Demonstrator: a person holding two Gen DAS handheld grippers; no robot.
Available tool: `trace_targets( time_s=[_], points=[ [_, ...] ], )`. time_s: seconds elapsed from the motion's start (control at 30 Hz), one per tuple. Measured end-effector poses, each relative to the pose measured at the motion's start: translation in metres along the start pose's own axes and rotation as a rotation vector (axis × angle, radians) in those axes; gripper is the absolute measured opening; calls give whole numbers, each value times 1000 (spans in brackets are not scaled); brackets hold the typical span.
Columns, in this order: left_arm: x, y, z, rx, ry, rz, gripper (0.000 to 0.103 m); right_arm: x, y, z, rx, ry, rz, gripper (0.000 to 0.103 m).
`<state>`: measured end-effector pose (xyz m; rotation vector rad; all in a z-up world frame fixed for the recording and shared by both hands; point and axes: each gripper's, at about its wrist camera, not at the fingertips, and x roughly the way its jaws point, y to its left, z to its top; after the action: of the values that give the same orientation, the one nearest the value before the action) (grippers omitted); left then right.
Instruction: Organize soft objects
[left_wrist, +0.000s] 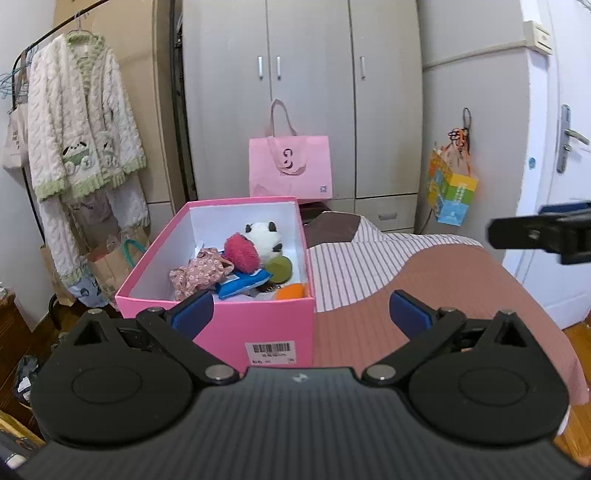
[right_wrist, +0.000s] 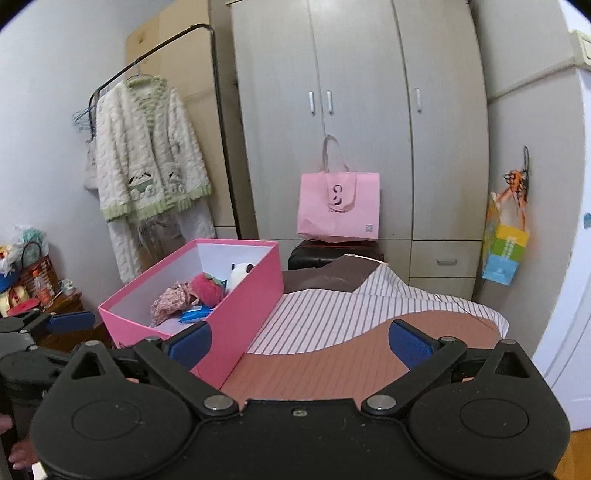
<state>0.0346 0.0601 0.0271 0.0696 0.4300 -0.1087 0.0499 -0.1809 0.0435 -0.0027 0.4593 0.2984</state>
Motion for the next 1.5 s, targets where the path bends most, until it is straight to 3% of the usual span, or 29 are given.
trace_targets(
  time_s=[0.4,0.57,0.9,1.1,1.5],
  points=[
    [-3,-2,-3,-32,-38,99,103,-13,0,-19,-7,5,-103,103],
    [-1,-5,-6,-35,-29,91,103,-28,2,-23,-1,-48,-63,103],
    [-15,-18,-12,-11,-68,83,103,-31,5,-36,-5,-46,-155,103],
    [-13,-17,-13,-14,-62,91,103,-34,-3,-40,3,-30,-132,103],
    [-13,-18,-14,-12,-47,96,103,-36,-6,-48,-22,-34,-179,103]
  ],
)
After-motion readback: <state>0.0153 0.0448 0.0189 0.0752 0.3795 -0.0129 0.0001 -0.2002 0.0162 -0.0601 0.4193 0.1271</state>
